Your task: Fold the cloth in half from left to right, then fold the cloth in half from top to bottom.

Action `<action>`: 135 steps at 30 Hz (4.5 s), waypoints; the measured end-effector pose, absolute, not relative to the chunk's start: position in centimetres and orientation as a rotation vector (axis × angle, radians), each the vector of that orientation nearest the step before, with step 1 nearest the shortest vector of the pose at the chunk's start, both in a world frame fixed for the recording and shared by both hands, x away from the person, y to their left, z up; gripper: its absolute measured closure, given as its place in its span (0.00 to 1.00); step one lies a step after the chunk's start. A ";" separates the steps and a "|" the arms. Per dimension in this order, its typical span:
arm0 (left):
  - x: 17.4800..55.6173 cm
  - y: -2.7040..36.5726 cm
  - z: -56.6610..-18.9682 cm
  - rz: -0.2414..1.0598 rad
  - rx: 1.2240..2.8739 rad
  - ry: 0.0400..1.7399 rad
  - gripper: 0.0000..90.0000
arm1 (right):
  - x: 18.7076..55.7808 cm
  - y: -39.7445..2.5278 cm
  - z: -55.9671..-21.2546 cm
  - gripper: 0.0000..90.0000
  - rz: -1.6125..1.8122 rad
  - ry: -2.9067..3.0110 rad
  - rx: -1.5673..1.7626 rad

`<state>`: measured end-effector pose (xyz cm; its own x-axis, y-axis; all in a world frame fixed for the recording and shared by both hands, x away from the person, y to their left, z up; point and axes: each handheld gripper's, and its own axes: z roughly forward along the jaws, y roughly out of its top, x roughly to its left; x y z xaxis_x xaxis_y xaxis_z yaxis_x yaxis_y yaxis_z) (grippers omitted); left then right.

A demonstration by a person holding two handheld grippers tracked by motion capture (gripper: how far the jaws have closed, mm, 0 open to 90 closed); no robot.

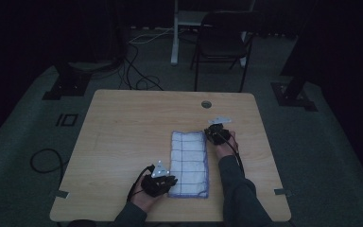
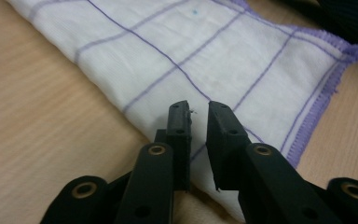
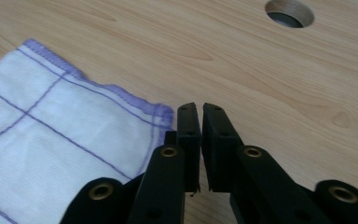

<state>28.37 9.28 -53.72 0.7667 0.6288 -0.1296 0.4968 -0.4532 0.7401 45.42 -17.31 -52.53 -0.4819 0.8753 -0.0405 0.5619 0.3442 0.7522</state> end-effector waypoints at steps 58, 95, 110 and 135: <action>44.6 8.6 -53.3 0.384 1.998 1.141 0.71 | 46.1 -17.6 -53.6 0.65 1.036 2.187 1.413; 45.9 7.6 -54.0 0.296 2.037 1.166 0.91 | 45.6 -15.9 -53.4 0.91 0.964 2.291 1.392; 45.7 7.3 -53.6 0.330 2.063 1.152 0.97 | 45.7 -16.1 -53.2 0.95 0.972 2.306 1.368; 46.1 8.0 -51.0 0.361 2.027 1.117 0.97 | 45.8 -16.3 -50.7 0.95 1.036 2.266 1.300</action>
<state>46.06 8.00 -50.98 0.5739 0.8108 -0.1151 0.5896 -0.3115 0.7452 45.83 -16.30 -50.73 -0.5291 0.8457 0.0698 0.6061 0.3191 0.7286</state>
